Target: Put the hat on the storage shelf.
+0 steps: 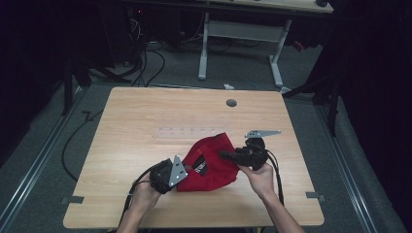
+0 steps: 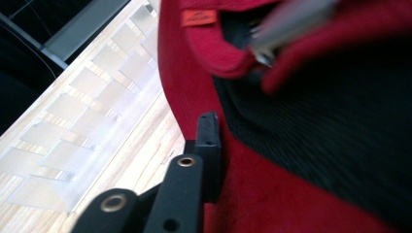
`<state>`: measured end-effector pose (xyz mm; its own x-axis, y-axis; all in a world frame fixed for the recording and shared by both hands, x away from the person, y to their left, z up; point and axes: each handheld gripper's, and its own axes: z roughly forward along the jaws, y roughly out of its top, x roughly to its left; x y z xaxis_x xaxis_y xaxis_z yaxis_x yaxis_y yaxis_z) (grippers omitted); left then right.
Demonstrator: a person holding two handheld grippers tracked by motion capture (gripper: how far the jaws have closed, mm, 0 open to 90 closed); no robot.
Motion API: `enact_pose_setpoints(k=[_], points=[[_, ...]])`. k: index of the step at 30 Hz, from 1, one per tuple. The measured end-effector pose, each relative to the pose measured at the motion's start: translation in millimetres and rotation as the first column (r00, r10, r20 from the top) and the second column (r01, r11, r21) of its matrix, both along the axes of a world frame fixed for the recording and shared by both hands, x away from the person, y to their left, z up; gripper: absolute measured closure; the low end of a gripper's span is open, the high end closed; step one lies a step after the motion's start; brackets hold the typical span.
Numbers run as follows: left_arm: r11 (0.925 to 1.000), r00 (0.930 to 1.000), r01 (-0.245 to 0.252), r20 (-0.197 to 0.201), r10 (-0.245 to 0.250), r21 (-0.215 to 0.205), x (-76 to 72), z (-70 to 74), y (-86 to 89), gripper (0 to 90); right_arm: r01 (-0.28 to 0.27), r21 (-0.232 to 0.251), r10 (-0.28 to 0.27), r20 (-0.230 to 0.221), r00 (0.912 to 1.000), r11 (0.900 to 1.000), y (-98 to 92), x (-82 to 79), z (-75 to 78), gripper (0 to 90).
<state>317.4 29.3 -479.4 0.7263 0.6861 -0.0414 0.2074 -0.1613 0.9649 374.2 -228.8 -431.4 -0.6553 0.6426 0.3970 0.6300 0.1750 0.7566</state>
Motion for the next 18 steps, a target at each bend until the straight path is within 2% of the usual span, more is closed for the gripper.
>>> enact_pose_setpoints(k=[6,8,13,15,16,18], points=[[1.0,1.0,0.006,0.003,-0.006,0.007,-0.7,4.8,2.6,85.2,0.037,0.045,-0.038,0.027,0.9989,0.998,-10.2,-0.9,4.7,56.1],[1.0,1.0,0.004,0.0,-0.004,-0.004,-0.7,6.4,3.6,85.2,0.046,0.055,-0.048,0.038,0.9981,0.997,-12.5,-1.6,5.9,53.7],[0.9999,1.0,-0.002,-0.003,0.002,0.017,-1.1,6.6,6.0,85.2,0.076,0.09,-0.082,0.06,0.9948,0.993,-22.3,-3.0,9.5,47.7],[0.9997,1.0,-0.006,-0.003,0.006,0.024,-1.2,6.7,8.0,85.2,0.085,0.092,-0.092,0.075,0.9929,0.992,-26.2,-5.1,12.1,46.2],[0.9996,0.9999,-0.015,-0.001,0.015,0.026,-0.8,6.7,9.4,85.2,0.1,0.119,-0.11,0.08,0.9907,0.988,-32.1,-7.1,13.6,45.0],[0.9992,0.9995,-0.031,0.003,0.031,0.025,0.6,6.8,12.4,85.2,0.106,0.128,-0.117,0.083,0.9897,0.986,-34.8,-7.3,13.5,44.2]])
